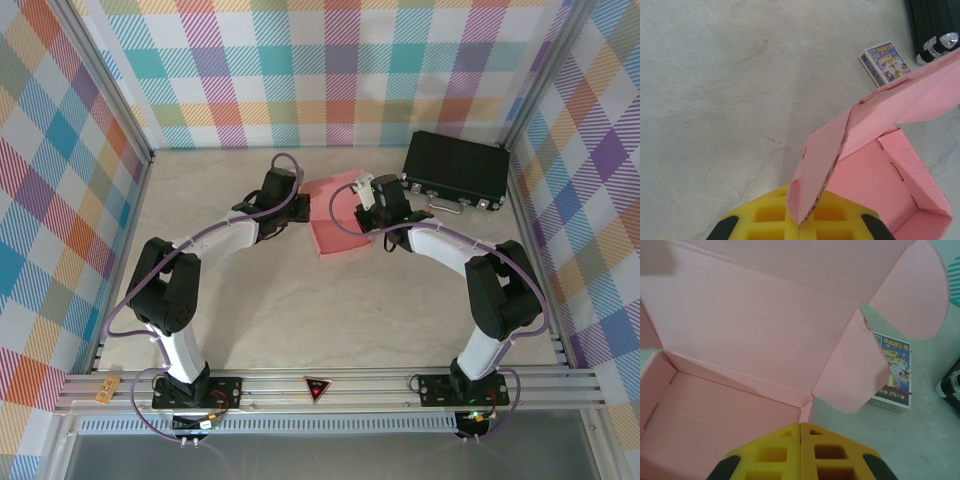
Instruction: Fold the paper box
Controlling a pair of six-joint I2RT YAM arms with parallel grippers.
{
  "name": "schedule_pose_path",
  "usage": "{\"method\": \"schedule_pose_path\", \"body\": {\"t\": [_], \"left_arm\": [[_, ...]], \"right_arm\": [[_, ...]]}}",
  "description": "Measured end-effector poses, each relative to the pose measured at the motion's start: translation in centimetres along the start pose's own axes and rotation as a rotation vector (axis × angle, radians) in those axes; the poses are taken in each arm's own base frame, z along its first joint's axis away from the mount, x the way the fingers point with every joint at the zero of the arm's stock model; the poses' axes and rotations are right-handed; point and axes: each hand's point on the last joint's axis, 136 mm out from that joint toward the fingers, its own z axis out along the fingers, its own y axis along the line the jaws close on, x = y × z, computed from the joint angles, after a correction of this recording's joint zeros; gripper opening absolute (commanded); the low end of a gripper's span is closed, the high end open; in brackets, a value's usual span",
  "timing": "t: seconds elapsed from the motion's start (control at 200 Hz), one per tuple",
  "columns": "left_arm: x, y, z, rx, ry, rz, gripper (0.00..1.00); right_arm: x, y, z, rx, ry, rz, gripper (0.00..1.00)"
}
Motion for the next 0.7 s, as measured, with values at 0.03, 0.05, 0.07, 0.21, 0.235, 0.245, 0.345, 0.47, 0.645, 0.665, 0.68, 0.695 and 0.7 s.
{"method": "schedule_pose_path", "body": {"t": [0.03, 0.05, 0.07, 0.21, 0.235, 0.245, 0.345, 0.47, 0.645, 0.665, 0.68, 0.695, 0.7], "left_arm": [[0.0, -0.1, 0.0, 0.001, 0.001, 0.001, 0.02], [0.0, -0.1, 0.0, 0.002, 0.001, 0.002, 0.02], [0.0, -0.2, 0.0, 0.002, 0.000, 0.003, 0.02], [-0.2, -0.4, -0.1, 0.006, -0.004, 0.014, 0.02], [-0.3, -0.4, -0.1, 0.007, -0.005, 0.016, 0.02], [-0.3, -0.4, -0.1, 0.007, -0.005, 0.018, 0.02], [-0.3, -0.5, -0.1, 0.012, -0.005, 0.033, 0.02], [-0.2, -0.7, -0.1, 0.022, -0.002, 0.050, 0.01], [-0.1, -1.0, -0.1, 0.040, 0.004, 0.067, 0.01], [-0.1, -1.0, -0.1, 0.042, 0.005, 0.067, 0.01], [-0.1, -1.0, -0.1, 0.043, 0.005, 0.070, 0.01], [-0.1, -1.1, -0.1, 0.046, 0.006, 0.071, 0.01], [-0.1, -1.1, -0.1, 0.046, 0.006, 0.071, 0.01]], "right_arm": [[0.0, 0.0, 0.0, 0.000, 0.000, 0.002, 0.13], [0.0, 0.0, 0.0, 0.001, 0.001, 0.005, 0.15], [0.1, -0.1, 0.0, 0.000, 0.003, 0.013, 0.17], [0.8, -0.9, 0.0, -0.019, 0.028, 0.066, 0.34], [1.0, -1.1, 0.0, -0.024, 0.032, 0.074, 0.37], [1.1, -1.3, 0.0, -0.026, 0.035, 0.080, 0.39], [1.7, -3.2, -0.2, -0.043, 0.050, 0.123, 0.48], [1.9, -5.4, -0.8, -0.094, 0.044, 0.175, 0.52], [0.5, -7.9, -2.0, -0.194, -0.020, 0.211, 0.53], [0.3, -8.2, -2.1, -0.204, -0.029, 0.211, 0.53], [0.1, -8.3, -2.1, -0.214, -0.036, 0.209, 0.53], [0.0, -8.5, -2.2, -0.221, -0.043, 0.208, 0.53], [-0.1, -8.5, -2.2, -0.226, -0.046, 0.207, 0.53]]}}
